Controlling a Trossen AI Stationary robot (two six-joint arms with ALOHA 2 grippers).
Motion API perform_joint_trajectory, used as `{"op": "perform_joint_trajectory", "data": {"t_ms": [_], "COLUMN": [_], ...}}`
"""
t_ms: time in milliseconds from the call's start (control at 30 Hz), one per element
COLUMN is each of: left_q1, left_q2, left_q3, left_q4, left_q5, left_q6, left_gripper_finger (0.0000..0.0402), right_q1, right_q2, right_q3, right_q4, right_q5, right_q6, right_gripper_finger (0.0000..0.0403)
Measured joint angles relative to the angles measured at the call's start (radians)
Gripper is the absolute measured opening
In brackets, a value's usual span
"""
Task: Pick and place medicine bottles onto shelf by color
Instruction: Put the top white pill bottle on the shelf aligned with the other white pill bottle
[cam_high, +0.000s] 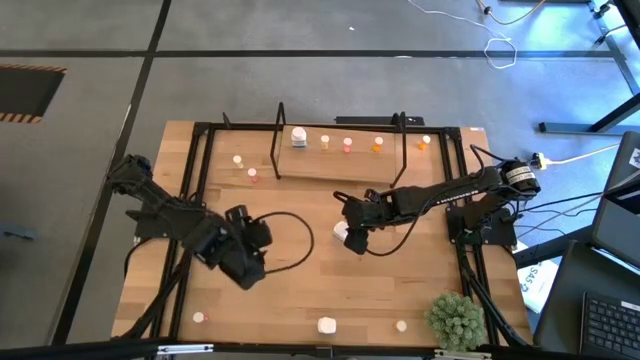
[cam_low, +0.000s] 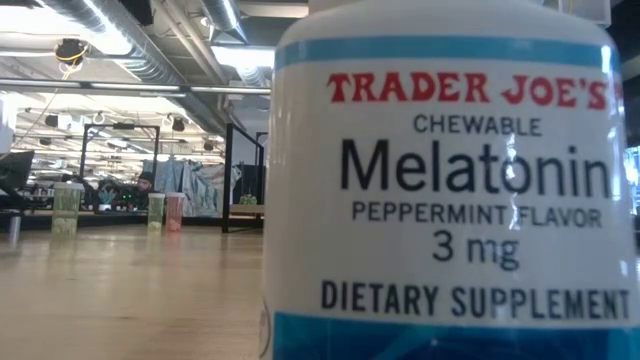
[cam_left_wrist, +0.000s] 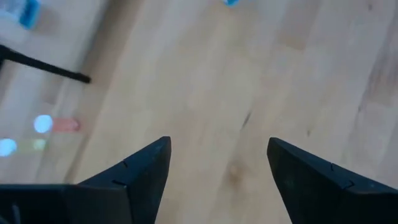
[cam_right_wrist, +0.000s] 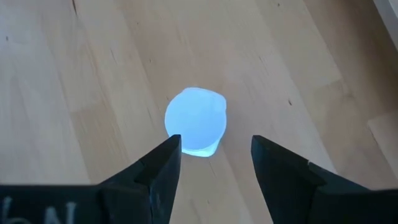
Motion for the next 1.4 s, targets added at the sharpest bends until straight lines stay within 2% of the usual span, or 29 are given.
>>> {"op": "perform_joint_trajectory", "data": {"t_ms": [133,200,1167,1400], "left_q1": [0.043,0.054,0.06,0.06], "left_q2": [0.0,0.0,0.0,0.0], "left_q3": [0.0,0.0,0.0,0.0], "left_q4": [0.011,0.01,0.035,0.034], "left_q5": [0.107,0.123,0.115,0.115], "left_q6": [0.085,0.117,0.137,0.137], "left_gripper_finger": [0.0263,0.0263,0.0263,0.0263], "right_q1": [0.0,0.0,0.0,0.0], "right_q2": [0.0,0.0,-0.001,-0.001], "right_q3": [0.0,0.0,0.0,0.001], "right_q4": [0.0,0.0,0.047,0.072], "right_q5": [0.0,0.0,0.001,0.0], "right_q6": [-0.032,-0.047,-0.039,0.099], "right_gripper_finger": [0.0197,0.0197,0.0197,0.0197]}}
